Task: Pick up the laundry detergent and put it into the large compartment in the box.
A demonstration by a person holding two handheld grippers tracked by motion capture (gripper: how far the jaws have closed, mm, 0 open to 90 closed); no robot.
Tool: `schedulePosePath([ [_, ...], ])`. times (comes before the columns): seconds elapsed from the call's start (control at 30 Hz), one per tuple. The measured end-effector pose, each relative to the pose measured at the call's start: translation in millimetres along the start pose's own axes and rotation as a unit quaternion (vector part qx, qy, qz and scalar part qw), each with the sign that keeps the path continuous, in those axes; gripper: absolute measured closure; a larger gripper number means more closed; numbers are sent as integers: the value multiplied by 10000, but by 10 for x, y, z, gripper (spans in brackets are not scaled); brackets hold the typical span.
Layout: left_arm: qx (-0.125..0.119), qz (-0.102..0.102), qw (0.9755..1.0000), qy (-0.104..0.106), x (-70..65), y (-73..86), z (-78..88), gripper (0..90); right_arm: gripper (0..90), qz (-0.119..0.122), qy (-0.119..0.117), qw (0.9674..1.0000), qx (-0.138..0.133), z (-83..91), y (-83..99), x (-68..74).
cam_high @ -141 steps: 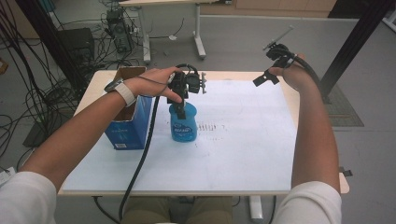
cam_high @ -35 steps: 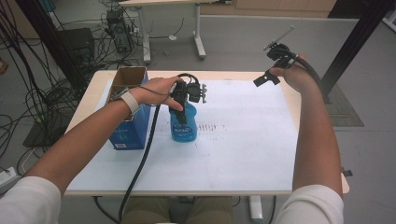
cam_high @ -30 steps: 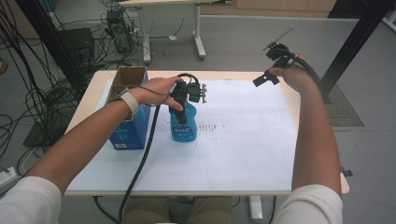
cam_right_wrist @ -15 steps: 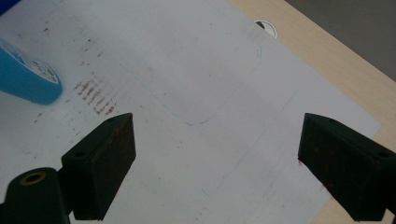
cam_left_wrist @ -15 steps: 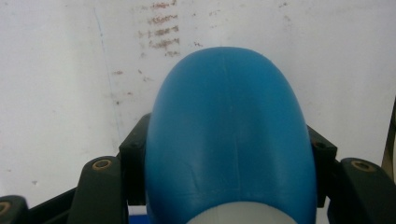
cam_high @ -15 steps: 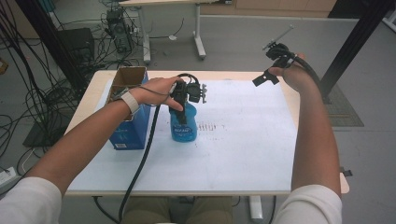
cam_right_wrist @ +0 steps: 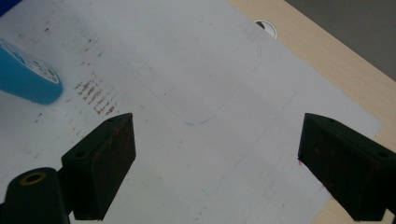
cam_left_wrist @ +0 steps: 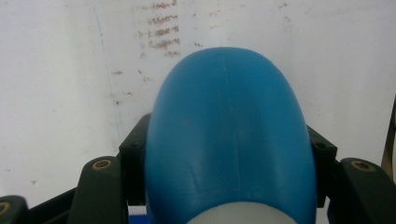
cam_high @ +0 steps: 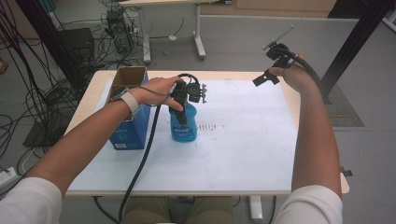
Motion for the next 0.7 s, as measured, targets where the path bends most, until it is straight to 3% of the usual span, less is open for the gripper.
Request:
schedulePosePath([
  [0.7, -9, 11, 10000, 6, 1, 4, 1, 381, 110, 6, -14, 10000, 13, -13, -7, 2],
])
Point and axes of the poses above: each handheld gripper's, and its own axes: z roughly backward along the jaws, y roughly out of its underside, x roughly to its left, the point moved 8 cm from there along -z, roughly forward along the jaws, and after that the axes turned 5 degrees about x, right-handed, at the moved point
